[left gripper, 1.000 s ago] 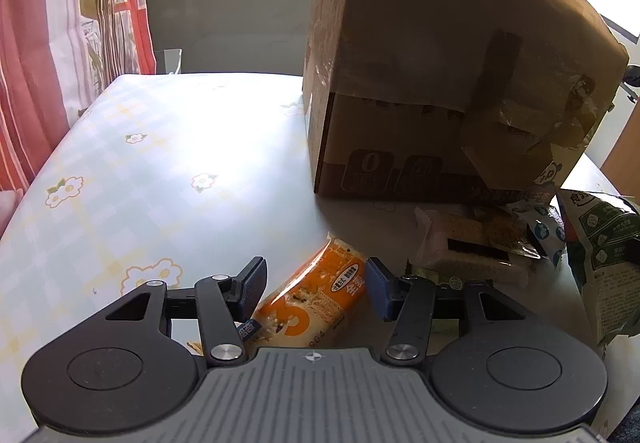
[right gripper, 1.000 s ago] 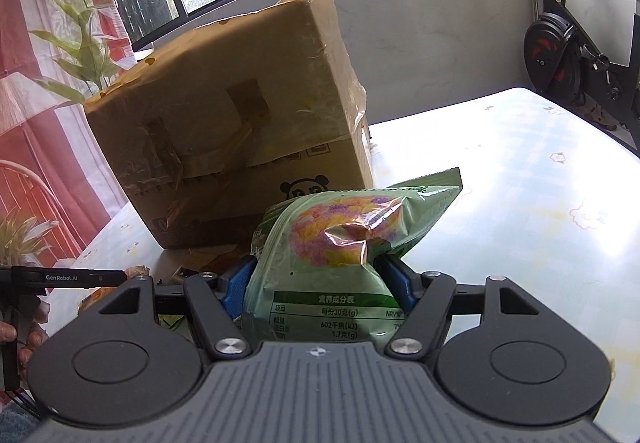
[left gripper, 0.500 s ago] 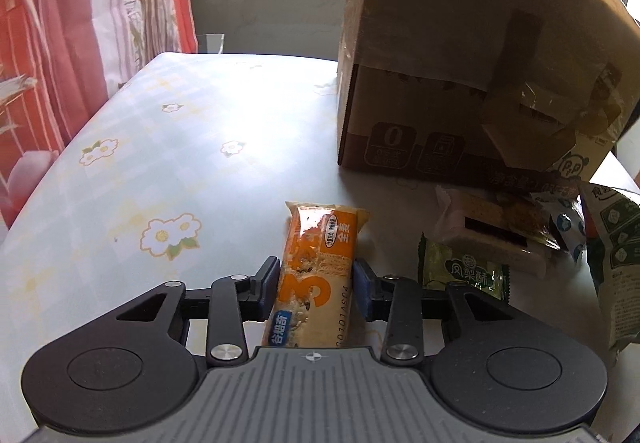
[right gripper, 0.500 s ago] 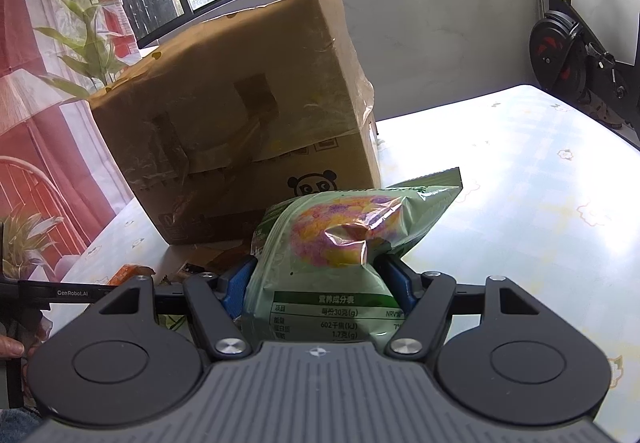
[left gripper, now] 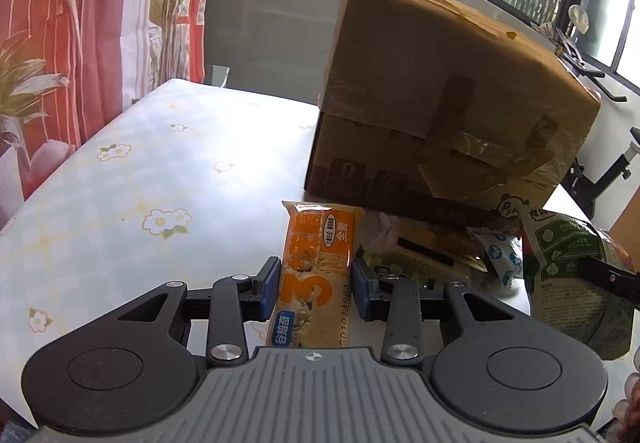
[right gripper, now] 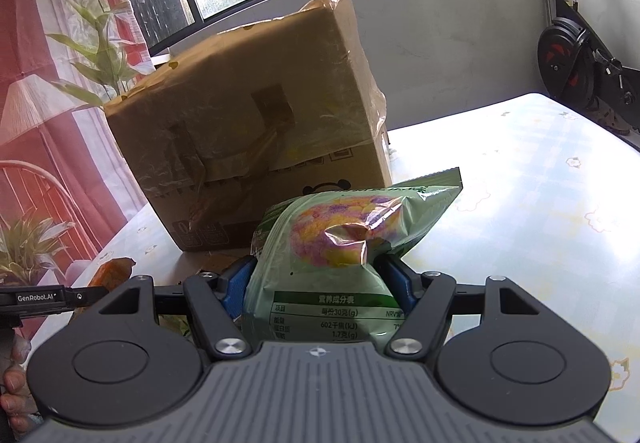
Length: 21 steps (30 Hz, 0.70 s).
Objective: Organize snacks
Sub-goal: 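Carry both held snacks up over the box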
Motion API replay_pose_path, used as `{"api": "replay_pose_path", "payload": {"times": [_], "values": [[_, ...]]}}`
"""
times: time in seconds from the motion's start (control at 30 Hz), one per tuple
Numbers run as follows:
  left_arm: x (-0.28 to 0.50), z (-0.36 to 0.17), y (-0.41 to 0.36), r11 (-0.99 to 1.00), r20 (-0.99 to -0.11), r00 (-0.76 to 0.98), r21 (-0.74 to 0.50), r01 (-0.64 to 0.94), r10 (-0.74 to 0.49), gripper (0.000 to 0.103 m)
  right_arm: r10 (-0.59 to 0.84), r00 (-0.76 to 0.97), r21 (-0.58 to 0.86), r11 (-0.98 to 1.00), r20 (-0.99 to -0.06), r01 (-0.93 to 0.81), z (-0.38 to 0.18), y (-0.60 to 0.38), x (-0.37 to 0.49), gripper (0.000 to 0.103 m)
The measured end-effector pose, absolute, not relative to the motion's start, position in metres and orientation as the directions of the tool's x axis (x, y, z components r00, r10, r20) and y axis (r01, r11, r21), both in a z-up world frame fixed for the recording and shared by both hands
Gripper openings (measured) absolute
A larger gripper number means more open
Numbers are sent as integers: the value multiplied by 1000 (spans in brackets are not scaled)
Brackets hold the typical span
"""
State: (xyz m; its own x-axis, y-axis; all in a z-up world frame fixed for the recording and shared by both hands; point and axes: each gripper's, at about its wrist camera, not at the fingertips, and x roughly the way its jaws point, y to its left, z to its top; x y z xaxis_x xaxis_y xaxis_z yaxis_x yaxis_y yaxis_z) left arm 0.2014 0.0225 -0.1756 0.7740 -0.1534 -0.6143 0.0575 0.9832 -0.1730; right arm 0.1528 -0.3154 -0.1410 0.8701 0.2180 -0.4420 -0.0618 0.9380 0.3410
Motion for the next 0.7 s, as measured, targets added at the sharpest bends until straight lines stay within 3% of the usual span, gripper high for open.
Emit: {"api": "replay_pose_path", "payload": {"times": [0.23,0.53,0.7], "values": [[194,-155,24,974,-539,819,-203,101,-198,40,178,919,372,927,-352,-37,-117,-328,133,70],[217,-76,20,964,-348,902,-168,207,-254,40,128,987,187,977,-100,-108,-28,-329,140,70],[256,-34,6,947,-274,911,-177,268,-309,40,174,983,166,972,-51,-164,22,-324,193,70]]}}
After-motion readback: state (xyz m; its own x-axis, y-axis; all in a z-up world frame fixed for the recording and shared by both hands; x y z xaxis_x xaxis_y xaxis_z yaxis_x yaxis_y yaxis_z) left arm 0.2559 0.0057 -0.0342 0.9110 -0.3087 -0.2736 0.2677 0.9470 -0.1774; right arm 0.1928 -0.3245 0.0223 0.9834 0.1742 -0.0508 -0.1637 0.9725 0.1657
